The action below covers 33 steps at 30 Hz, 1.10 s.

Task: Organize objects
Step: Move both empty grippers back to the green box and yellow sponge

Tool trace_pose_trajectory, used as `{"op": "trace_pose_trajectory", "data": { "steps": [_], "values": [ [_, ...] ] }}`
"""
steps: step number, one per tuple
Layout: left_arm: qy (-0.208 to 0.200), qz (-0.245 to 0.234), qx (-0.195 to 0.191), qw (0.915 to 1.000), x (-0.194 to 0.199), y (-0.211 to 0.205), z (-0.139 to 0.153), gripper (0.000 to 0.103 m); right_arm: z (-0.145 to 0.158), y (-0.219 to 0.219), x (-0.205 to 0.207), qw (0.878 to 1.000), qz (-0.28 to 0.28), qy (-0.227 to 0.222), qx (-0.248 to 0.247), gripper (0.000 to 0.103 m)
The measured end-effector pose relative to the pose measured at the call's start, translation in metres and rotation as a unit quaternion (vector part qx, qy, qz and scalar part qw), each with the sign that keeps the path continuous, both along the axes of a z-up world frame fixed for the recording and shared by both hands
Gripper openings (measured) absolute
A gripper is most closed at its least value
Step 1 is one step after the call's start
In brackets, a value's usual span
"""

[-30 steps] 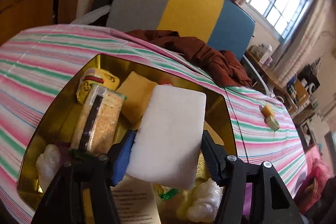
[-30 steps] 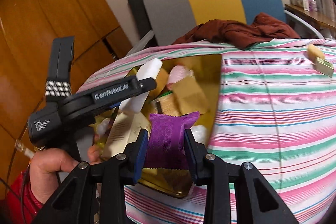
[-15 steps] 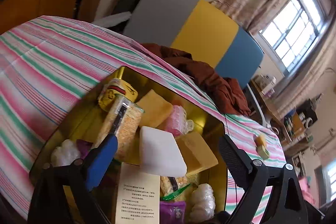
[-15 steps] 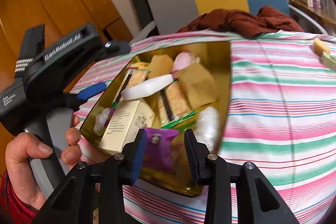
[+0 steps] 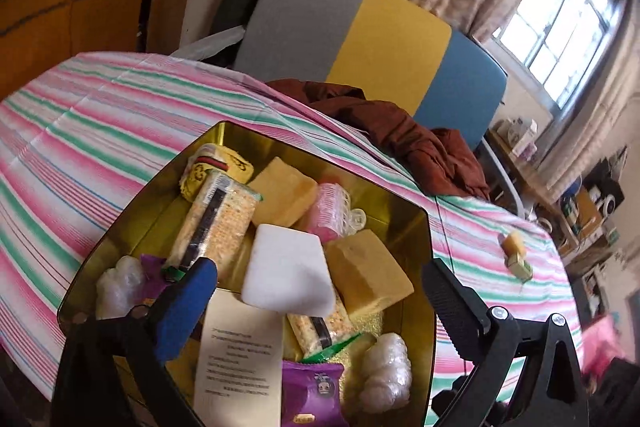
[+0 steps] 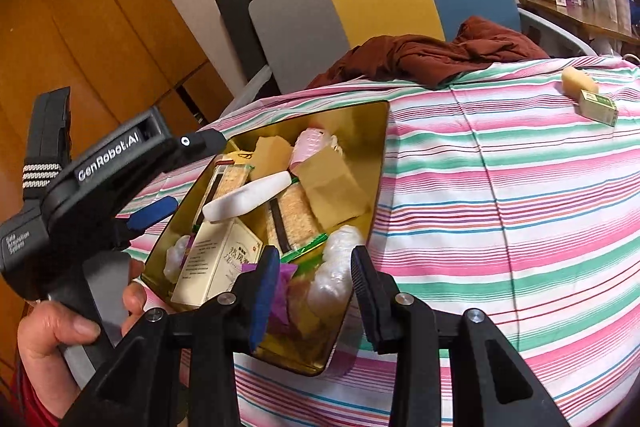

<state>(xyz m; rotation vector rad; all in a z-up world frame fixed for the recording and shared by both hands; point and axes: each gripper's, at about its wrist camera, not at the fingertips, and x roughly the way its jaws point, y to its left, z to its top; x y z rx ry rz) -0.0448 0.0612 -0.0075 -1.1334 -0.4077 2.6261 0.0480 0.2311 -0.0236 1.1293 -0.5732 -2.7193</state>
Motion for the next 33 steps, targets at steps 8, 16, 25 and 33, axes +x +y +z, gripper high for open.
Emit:
{"op": "trace_pose_trajectory", "data": {
  "steps": [8, 16, 25, 33],
  "values": [
    [0.017, -0.027, -0.017, 0.9993, 0.011, 0.023, 0.010, 0.103, -0.004, 0.028, 0.000, 0.999, -0.044, -0.008, 0.008, 0.037],
    [0.019, -0.076, -0.034, 0.9964, 0.018, 0.065, 0.015, 0.103, -0.005, 0.087, 0.001, 0.993, -0.113, -0.019, 0.032, 0.038],
    [0.015, -0.137, -0.048, 0.9893, 0.025, 0.125, 0.017, 0.103, -0.011, 0.152, -0.003, 0.985, -0.159, -0.027, 0.069, 0.039],
    [-0.007, -0.183, -0.061, 0.9811, 0.028, 0.178, 0.000, 0.103, -0.029, 0.204, -0.013, 0.981, -0.157, -0.052, 0.103, 0.040]
  ]
}}
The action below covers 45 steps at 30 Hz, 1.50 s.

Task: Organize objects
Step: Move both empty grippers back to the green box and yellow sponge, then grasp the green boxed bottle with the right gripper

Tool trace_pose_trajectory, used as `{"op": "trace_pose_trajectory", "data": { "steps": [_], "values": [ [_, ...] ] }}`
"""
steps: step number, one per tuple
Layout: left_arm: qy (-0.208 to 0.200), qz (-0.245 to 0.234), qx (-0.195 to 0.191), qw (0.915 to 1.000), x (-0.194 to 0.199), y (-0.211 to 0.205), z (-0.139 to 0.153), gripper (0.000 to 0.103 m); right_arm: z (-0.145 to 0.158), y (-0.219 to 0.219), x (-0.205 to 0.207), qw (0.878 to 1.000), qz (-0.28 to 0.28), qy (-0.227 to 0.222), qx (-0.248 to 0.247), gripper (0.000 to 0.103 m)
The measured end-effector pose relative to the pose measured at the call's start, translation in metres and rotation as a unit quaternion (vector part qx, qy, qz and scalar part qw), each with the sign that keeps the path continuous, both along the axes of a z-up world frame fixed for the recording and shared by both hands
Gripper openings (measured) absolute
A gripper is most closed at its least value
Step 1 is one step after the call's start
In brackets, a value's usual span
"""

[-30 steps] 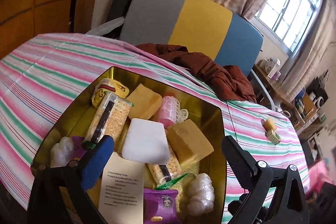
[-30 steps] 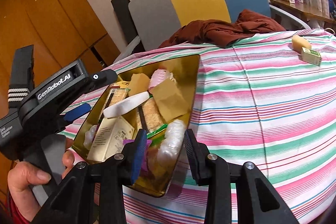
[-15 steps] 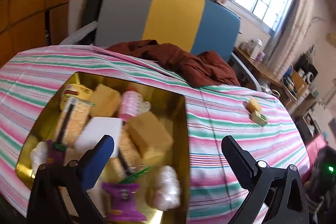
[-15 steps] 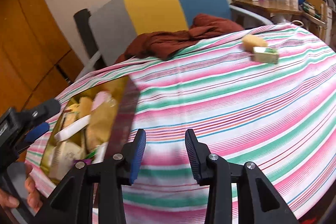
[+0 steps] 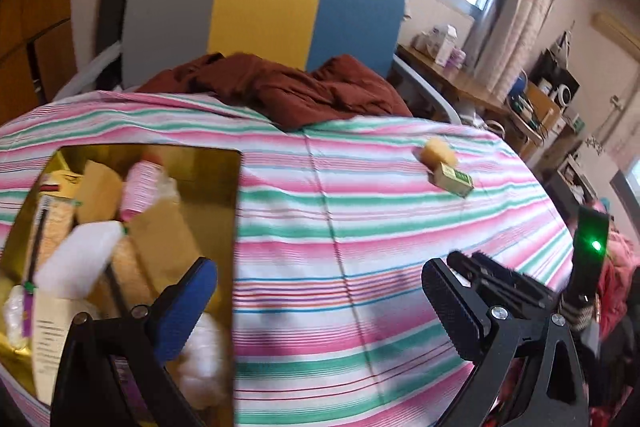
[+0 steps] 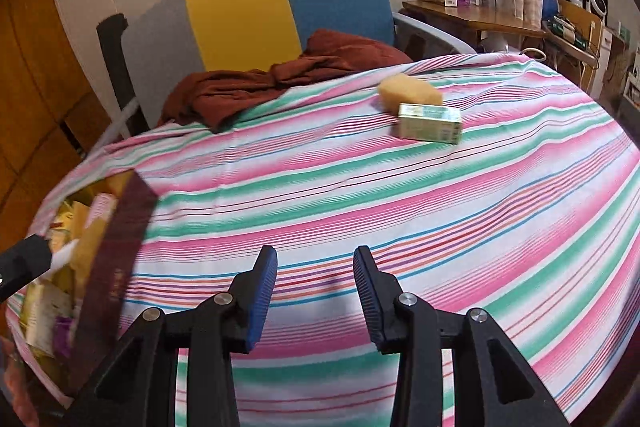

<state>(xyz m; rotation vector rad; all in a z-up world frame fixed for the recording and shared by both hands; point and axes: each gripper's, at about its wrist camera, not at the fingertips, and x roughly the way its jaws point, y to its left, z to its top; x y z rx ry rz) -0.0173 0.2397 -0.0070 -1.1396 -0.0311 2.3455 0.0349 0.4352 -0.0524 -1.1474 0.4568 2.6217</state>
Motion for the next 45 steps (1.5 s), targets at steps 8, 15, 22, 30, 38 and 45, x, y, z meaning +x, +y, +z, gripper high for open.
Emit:
{"op": "trace_pose_trajectory", "data": {
  "steps": [8, 15, 22, 30, 38, 45],
  "values": [
    [-0.008, -0.059, -0.015, 0.9981, 0.011, 0.045, -0.014, 0.103, -0.005, 0.065, -0.012, 1.000, 0.015, -0.009, 0.023, 0.048],
    [-0.031, -0.076, -0.024, 0.9964, 0.019, 0.057, -0.027, 0.103, 0.003, 0.121, -0.064, 0.992, 0.061, -0.039, 0.106, 0.051],
    [-0.033, -0.074, -0.036, 0.9961, 0.015, 0.055, -0.031, 0.103, 0.002, 0.165, -0.101, 0.995, 0.073, -0.037, 0.060, 0.051],
    [-0.040, -0.068, -0.034, 0.9963, 0.009, 0.054, -0.034, 0.103, -0.015, 0.175, -0.123, 0.991, 0.108, -0.077, 0.001, 0.052],
    [-0.045, -0.066, -0.028, 0.9964, 0.006, 0.060, -0.035, 0.103, -0.012, 0.128, -0.107, 0.978, 0.181, -0.090, 0.050, 0.052],
    [-0.039, -0.061, -0.035, 0.9967, -0.003, 0.065, -0.031, 0.103, -0.036, 0.121, -0.127, 0.988, 0.118, -0.103, 0.002, 0.033]
  ]
}}
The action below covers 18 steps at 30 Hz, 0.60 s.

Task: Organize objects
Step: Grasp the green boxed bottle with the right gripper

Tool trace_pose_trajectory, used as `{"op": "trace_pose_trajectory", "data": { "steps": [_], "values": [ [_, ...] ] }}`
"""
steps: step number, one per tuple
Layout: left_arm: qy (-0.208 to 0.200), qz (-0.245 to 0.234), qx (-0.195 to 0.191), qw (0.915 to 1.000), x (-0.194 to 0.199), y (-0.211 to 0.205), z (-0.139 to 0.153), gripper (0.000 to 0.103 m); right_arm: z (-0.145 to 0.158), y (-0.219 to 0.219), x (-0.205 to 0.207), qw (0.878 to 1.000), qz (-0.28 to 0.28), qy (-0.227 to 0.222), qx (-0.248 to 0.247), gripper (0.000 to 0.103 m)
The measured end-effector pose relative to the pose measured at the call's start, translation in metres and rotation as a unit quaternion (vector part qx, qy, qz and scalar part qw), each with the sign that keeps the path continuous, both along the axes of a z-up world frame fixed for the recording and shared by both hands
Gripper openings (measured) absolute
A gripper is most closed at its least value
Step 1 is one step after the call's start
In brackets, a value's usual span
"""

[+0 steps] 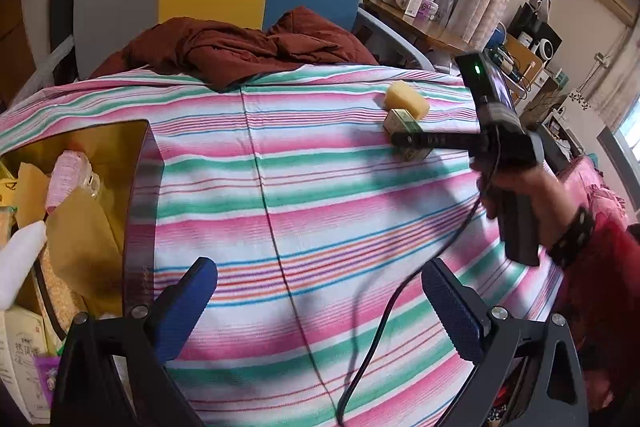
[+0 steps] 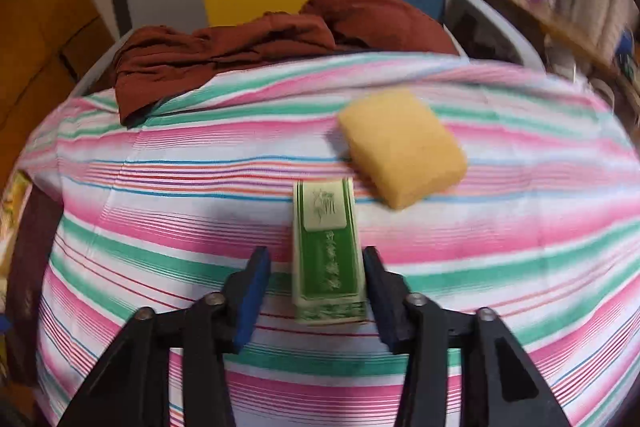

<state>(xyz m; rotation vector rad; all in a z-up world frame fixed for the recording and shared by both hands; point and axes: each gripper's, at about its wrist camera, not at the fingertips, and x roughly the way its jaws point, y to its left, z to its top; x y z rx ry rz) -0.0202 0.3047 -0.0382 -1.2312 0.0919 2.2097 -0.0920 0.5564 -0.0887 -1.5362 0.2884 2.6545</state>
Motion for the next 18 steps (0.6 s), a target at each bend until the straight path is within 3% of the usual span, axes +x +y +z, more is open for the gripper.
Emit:
{"op": "trace_pose_trajectory", "data": {
  "steps": [6, 9, 12, 18],
  "values": [
    [0.025, -0.008, 0.002, 0.9997, -0.023, 0.038, 0.003, 0.103, 0.001, 0.013, 0.058, 0.996, -0.075, 0.043, 0.008, 0.031],
    [0.034, -0.020, 0.006, 0.9992, -0.041, 0.075, 0.002, 0.103, 0.004, 0.026, 0.090, 0.987, -0.138, 0.053, 0.068, 0.031],
    [0.047, -0.065, 0.012, 0.9967, -0.060, 0.126, -0.005, 0.103, 0.000, 0.041, 0.110, 0.976, -0.198, 0.061, 0.064, 0.031],
    [0.090, -0.131, -0.051, 0.9860, -0.097, 0.218, -0.031, 0.103, 0.001, 0.045, 0.119, 0.964, -0.243, 0.077, 0.081, 0.031]
  ]
}}
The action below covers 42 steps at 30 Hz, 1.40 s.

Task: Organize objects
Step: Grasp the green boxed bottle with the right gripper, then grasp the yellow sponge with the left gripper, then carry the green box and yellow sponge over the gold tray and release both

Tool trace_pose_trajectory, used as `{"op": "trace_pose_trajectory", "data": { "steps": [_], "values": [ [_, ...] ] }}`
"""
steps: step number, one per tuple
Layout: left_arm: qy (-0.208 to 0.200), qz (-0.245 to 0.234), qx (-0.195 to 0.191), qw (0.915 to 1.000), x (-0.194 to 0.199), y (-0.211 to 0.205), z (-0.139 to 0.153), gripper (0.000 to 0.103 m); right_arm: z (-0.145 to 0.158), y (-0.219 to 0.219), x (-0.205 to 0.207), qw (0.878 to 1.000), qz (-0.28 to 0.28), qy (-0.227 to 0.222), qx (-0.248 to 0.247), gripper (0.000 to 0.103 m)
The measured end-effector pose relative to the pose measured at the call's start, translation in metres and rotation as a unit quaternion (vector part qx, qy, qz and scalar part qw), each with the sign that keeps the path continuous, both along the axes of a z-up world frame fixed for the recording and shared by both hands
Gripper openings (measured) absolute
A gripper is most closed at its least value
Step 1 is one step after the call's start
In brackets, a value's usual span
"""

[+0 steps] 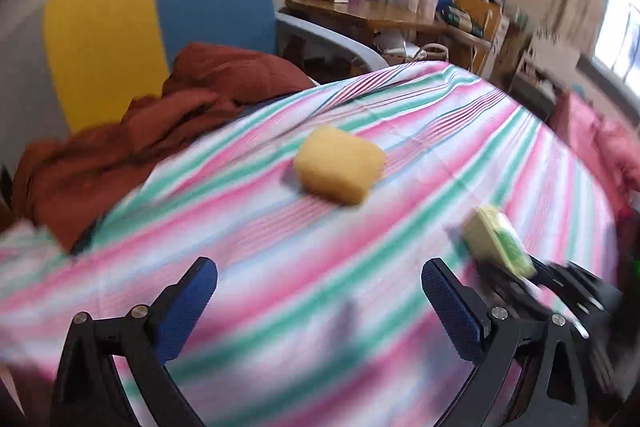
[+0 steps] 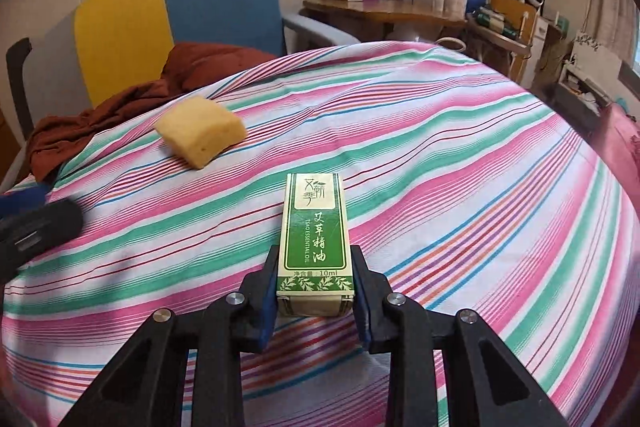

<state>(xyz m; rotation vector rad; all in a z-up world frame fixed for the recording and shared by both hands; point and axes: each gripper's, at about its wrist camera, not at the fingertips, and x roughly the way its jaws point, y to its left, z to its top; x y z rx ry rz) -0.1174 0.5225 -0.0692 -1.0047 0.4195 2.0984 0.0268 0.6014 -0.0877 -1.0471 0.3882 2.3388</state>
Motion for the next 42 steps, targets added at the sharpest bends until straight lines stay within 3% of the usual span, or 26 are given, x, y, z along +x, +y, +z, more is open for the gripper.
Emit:
{"op": "trace_pose_trajectory", "data": {
  "steps": [9, 12, 13, 15, 17, 21, 30, 37, 42],
  "values": [
    [0.038, -0.045, -0.035, 0.9976, -0.039, 0.073, -0.028, 0.103, -0.007, 0.004, 0.002, 1.000, -0.024, 0.007, -0.004, 0.031],
    [0.053, -0.056, -0.014, 0.9969, -0.038, 0.079, -0.032, 0.103, -0.008, 0.004, 0.000, 1.000, -0.027, 0.011, -0.003, 0.031],
    [0.050, -0.054, -0.007, 0.9973, -0.040, 0.081, -0.034, 0.100, -0.009, 0.005, 0.001, 1.000, -0.028, 0.013, -0.004, 0.031],
    [0.042, -0.041, -0.013, 0.9982, -0.043, 0.084, -0.041, 0.080, -0.009, 0.006, 0.001, 0.999, -0.032, 0.017, -0.008, 0.031],
    [0.027, -0.031, -0.025, 0.9988, -0.050, 0.087, -0.047, 0.070, -0.010, 0.006, 0.003, 0.999, -0.036, 0.019, -0.008, 0.031],
    [0.009, -0.031, 0.006, 0.9995, -0.055, 0.078, -0.047, 0.066, -0.010, 0.005, 0.002, 0.999, -0.044, 0.016, 0.000, 0.031],
    [0.069, 0.010, 0.047, 0.9965, -0.024, 0.035, -0.028, 0.065, -0.008, 0.001, 0.004, 0.997, -0.066, 0.011, 0.027, 0.031],
    [0.099, -0.005, 0.055, 0.9936, 0.014, 0.013, -0.020, 0.065, 0.005, -0.018, 0.022, 0.996, -0.080, 0.027, 0.028, 0.031],
    [0.088, 0.006, 0.056, 0.9946, 0.030, -0.012, -0.020, 0.064, 0.012, -0.042, 0.046, 0.996, -0.087, 0.033, 0.005, 0.031]
  ]
}}
